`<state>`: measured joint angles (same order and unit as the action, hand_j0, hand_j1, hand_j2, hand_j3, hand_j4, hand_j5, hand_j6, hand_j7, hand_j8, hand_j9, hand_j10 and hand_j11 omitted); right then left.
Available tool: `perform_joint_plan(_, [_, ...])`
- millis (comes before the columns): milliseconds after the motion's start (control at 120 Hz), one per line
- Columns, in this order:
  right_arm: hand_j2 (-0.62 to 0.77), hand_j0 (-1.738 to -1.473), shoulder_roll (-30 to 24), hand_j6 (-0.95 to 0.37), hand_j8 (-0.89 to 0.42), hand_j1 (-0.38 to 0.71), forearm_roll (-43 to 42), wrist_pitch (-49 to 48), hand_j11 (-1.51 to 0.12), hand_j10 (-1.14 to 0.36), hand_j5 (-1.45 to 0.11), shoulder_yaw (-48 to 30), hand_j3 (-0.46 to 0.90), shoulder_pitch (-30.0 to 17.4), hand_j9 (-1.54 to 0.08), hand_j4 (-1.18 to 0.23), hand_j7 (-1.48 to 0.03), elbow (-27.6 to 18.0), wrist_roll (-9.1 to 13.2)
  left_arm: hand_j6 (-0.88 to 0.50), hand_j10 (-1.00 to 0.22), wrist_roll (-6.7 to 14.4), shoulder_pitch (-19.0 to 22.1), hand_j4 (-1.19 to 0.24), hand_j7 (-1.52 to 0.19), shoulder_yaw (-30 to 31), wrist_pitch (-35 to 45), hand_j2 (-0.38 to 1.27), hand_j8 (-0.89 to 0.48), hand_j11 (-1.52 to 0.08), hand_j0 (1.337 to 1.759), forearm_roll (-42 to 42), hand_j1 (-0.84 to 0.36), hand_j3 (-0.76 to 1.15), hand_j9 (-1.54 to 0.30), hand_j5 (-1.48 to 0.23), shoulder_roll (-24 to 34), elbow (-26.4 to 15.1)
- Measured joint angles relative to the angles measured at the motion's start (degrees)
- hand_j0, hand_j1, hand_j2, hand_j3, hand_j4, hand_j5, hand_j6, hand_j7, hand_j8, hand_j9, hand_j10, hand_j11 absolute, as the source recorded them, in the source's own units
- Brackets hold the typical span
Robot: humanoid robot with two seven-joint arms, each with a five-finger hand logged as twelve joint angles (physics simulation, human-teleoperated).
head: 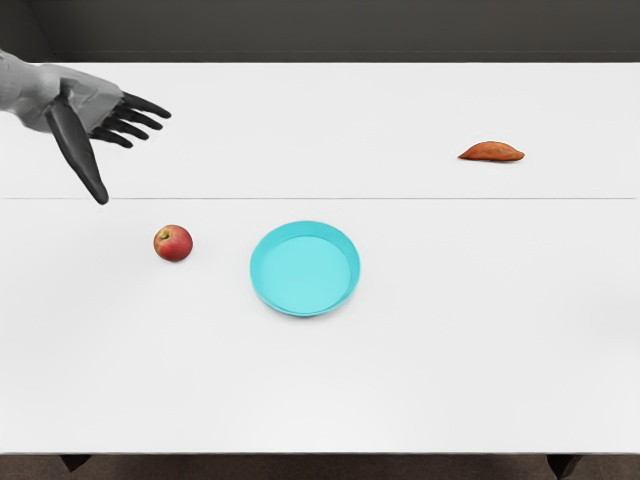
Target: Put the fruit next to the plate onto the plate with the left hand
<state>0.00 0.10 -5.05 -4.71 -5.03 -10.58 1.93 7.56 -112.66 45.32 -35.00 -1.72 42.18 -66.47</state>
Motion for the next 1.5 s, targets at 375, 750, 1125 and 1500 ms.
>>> perform_joint_plan(375, [0.0, -1.658, 0.0, -0.02, -0.01, -0.33, -0.01, 0.12, -0.02, -0.01, -0.02, 0.13, 0.0, 0.02, -0.02, -0.02, -0.02, -0.31, 0.0, -0.01, -0.01, 0.0, -0.21, -0.01, -0.01, -0.3, -0.01, 0.0, -0.01, -0.01, 1.658, 5.39, 0.34, 0.0, -0.01, -0.01, -4.26, 3.09])
perform_joint_plan(750, [0.0, -1.658, 0.0, -0.02, -0.02, -0.33, -0.01, 0.12, -0.02, -0.02, -0.02, 0.14, 0.0, 0.02, -0.02, -0.02, -0.02, -0.32, 0.0, -0.01, -0.01, -0.46, -22.44, -0.01, -0.01, 39.58, 26.88, 0.0, -0.01, -0.01, 1.658, -22.16, 0.34, 0.0, -0.01, -0.01, -42.18, -21.05])
perform_joint_plan(1125, [0.0, -1.658, 0.0, -0.02, -0.02, -0.33, -0.01, 0.12, -0.02, -0.02, -0.02, 0.14, 0.0, 0.03, -0.02, -0.02, -0.02, -0.32, 0.0, -0.01, -0.01, 0.18, -9.42, -0.01, -0.01, 25.55, 53.97, 0.0, -0.01, -0.01, 1.658, -23.51, 0.34, 0.0, -0.01, -0.01, -42.18, -25.68])
perform_joint_plan(1500, [0.0, -1.658, 0.0, -0.02, -0.02, -0.33, -0.01, 0.12, -0.02, -0.02, -0.02, 0.13, 0.0, 0.03, -0.02, -0.02, -0.02, -0.32, 0.0, -0.05, -0.05, 0.51, -0.81, -0.05, -0.06, 27.66, 57.12, 0.01, -0.05, -0.06, 1.658, -21.58, 0.29, 0.0, -0.06, -0.06, -42.18, -19.16])
